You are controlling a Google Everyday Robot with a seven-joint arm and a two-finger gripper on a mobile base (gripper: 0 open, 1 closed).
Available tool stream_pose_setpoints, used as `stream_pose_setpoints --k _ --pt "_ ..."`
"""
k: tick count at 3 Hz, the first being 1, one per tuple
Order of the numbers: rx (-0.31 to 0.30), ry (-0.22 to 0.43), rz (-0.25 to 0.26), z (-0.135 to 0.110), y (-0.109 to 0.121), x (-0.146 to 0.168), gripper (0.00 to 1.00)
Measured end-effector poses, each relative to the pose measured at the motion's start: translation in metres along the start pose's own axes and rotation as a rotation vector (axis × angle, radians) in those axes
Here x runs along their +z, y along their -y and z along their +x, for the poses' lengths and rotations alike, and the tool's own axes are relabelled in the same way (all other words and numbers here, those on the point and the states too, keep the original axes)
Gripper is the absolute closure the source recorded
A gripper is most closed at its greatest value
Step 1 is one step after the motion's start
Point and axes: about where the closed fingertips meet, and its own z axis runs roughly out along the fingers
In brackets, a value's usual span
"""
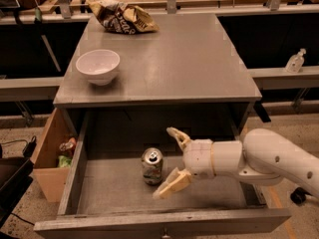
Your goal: Pick 7up can from top drawer and place on counter
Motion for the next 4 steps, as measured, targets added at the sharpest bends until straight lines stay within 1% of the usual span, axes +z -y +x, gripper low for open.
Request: stream_pose_setpoints --k 1,2,3,4 --pt "0.030 0.042 -0.019 0.017 -0.005 0.035 0.00" --pt "0.056 0.050 -0.023 0.029 -0.009 0.061 0.18" --pt "0.058 0.050 -0.023 0.030 -0.009 0.063 0.39" --pt "0.056 0.051 -0.026 0.029 -0.010 0.064 0.64"
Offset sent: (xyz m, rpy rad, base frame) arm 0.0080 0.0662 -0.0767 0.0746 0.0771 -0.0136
